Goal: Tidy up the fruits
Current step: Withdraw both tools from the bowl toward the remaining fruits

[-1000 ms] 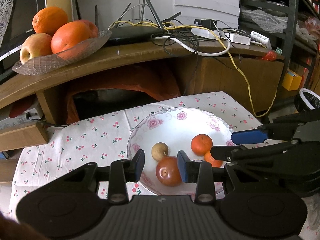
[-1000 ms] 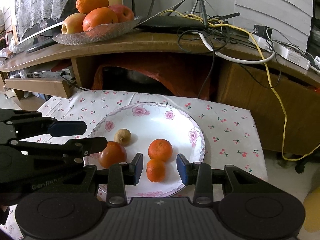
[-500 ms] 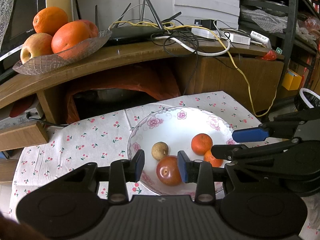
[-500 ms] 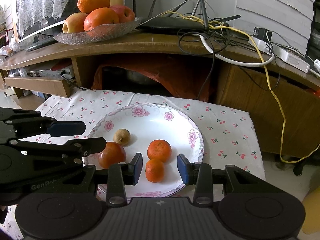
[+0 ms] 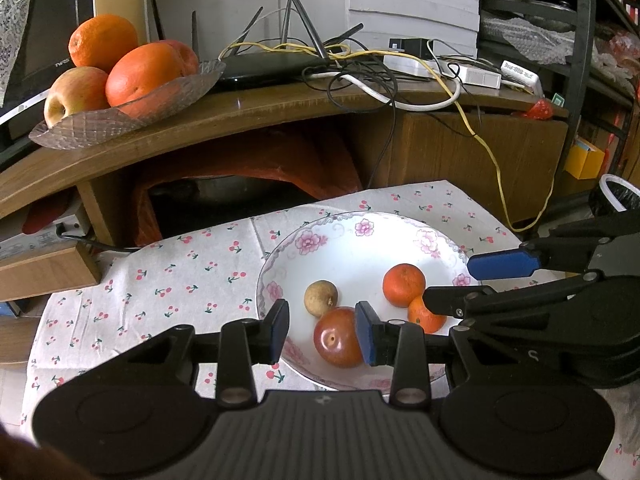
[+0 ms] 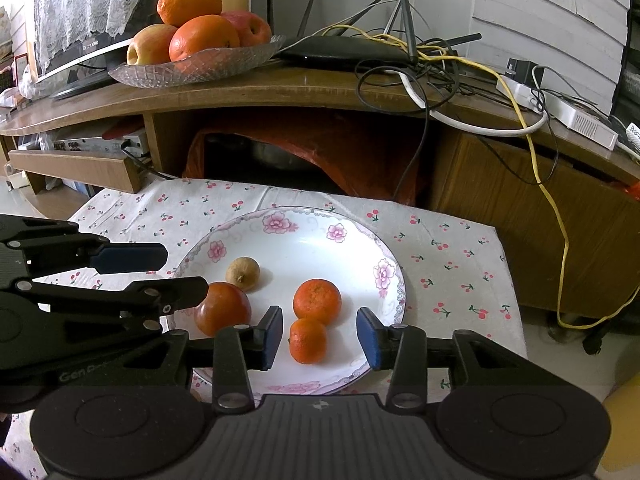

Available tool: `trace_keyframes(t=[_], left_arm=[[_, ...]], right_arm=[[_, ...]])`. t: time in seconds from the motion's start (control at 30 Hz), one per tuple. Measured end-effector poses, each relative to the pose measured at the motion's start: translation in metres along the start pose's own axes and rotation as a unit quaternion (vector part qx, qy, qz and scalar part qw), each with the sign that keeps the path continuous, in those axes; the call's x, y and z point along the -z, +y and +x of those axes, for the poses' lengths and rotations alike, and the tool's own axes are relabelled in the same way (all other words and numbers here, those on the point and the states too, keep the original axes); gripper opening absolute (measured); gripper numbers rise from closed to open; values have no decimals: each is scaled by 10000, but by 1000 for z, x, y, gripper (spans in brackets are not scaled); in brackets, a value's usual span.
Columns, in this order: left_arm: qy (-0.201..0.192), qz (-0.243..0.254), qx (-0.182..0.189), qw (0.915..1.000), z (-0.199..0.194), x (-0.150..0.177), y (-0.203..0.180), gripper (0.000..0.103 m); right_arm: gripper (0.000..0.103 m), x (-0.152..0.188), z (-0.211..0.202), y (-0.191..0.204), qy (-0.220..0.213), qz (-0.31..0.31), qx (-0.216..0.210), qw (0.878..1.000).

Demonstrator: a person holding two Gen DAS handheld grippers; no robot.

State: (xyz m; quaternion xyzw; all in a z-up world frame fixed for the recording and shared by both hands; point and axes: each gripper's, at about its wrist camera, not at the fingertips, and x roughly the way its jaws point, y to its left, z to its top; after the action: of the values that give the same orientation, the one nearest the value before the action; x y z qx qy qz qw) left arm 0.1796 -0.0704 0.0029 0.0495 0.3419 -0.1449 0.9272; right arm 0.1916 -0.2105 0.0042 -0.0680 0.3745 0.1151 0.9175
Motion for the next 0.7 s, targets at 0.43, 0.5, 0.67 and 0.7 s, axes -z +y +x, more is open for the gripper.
trace_keyframes(t=[0.43, 0.5, 0.67, 0.7], left_arm=[[307, 76, -294, 9991, -14, 14, -10, 42], [420, 1, -351, 9985, -16, 15, -8, 42], [595, -59, -459, 9972, -20, 21, -7, 43], [624, -64, -473, 9969, -20, 22, -7, 44]], right_arm=[[40, 7, -14, 12, -15, -118, -56, 9999], [41, 8, -16, 14, -8, -124, -86, 9999], [41, 12, -19, 21, 82, -178, -159, 9997], [41, 13, -19, 23, 94, -203, -167, 9996]])
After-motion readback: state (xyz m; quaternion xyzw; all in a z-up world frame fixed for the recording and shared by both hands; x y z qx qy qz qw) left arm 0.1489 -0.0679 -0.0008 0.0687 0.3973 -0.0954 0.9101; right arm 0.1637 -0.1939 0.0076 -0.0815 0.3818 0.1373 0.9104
